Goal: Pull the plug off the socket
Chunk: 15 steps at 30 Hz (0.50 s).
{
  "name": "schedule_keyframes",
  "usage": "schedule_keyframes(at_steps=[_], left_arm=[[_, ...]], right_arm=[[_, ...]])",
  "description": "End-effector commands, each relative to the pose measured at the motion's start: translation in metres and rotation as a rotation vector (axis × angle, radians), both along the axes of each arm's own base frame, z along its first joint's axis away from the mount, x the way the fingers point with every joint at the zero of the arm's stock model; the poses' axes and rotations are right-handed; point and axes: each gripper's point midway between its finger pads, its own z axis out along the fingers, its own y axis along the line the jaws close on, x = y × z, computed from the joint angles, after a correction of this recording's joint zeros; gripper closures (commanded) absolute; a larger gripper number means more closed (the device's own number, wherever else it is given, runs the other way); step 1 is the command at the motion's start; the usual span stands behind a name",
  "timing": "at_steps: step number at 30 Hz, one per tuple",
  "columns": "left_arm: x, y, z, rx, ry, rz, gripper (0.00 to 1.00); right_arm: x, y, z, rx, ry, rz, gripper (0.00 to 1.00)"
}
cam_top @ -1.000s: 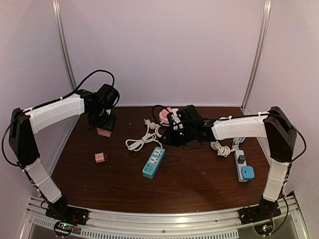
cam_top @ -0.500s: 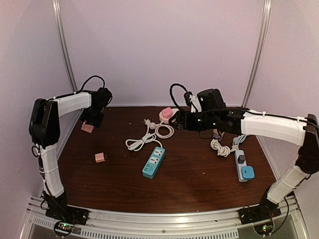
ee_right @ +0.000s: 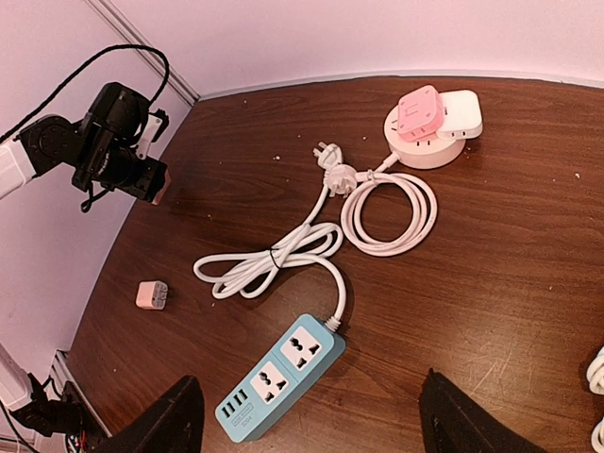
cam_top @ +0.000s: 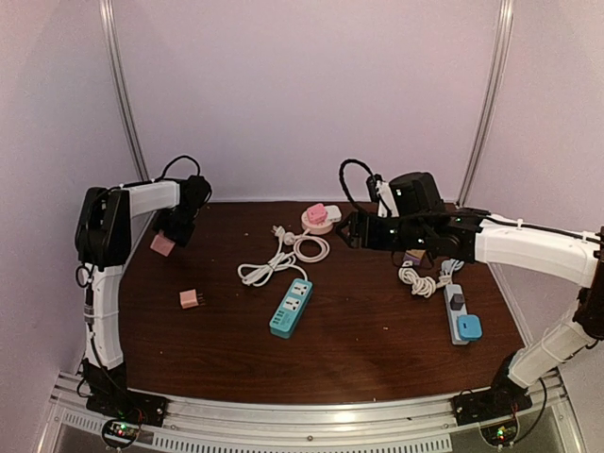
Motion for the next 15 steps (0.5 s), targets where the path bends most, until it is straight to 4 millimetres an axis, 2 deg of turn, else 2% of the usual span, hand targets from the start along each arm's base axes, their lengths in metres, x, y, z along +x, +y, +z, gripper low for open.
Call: schedule_keyframes(at_steps=[1,8,15], left_arm=[[0.0092,0.003,0.0076,0.023,-0.019,-0.004,0.53],[0.0093,-0.0004,0.0006,-0.001,-0.007,-0.011,0.44],[0.011,-0.0056,-0.0014,-0.035,-0.005,-0.024,0.3]], right_arm=[[0.0006,-0.0126,0.005,-0.022,-0.017,-0.035,0.21],[0.0022,-0.012,0.0041,-0.037,-0.013,-0.03,0.21],[0.0024,-0.011,-0.0003,-0.039,0.003,-0.031,0.21]])
